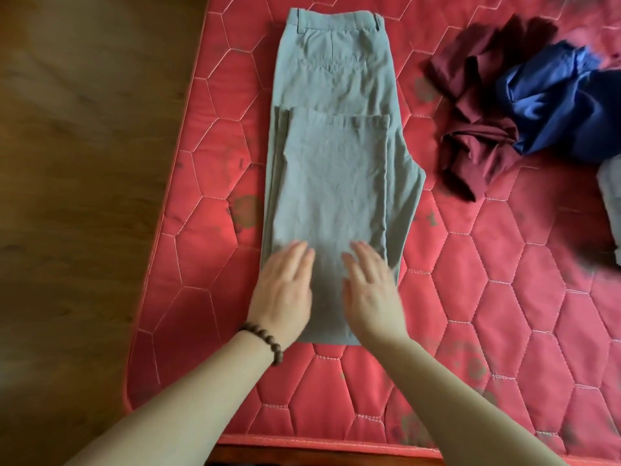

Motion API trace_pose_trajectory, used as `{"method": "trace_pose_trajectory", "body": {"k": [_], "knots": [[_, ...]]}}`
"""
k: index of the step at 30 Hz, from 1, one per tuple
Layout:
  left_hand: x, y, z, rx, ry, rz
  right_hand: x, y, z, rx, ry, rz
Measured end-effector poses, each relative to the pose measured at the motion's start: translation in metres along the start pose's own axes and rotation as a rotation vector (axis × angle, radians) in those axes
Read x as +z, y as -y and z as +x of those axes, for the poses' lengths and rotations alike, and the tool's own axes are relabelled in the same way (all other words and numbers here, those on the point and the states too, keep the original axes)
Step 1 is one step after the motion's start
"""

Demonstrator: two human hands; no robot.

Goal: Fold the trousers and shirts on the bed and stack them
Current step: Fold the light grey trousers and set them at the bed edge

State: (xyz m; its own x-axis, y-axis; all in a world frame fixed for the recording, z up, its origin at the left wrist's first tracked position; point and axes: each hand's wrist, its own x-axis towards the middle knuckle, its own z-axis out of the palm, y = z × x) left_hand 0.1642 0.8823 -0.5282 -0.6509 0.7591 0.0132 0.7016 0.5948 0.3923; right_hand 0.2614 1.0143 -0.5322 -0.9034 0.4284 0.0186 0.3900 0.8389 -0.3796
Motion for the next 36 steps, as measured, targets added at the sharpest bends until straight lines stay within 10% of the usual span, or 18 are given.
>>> {"method": "trace_pose_trajectory", "body": {"k": [4, 10, 23, 36], "knots": [[0.022, 0.013, 0.022, 0.022, 0.25, 0.218, 0.021, -0.017, 0.027, -0.22, 0.245, -0.143], [0.018, 0.043, 0.064, -0.077, 0.174, 0.322, 0.001, -0.072, 0.077, 0.047, 0.195, -0.405], [0.022, 0.087, 0.228, 0.234, 0.109, 0.389, 0.008, -0.089, 0.22, -0.209, 0.22, -0.313], [0.017, 0.085, 0.227, -0.08, 0.051, 0.229, 0.006, -0.097, 0.23, -0.11, 0.163, -0.248]]}}
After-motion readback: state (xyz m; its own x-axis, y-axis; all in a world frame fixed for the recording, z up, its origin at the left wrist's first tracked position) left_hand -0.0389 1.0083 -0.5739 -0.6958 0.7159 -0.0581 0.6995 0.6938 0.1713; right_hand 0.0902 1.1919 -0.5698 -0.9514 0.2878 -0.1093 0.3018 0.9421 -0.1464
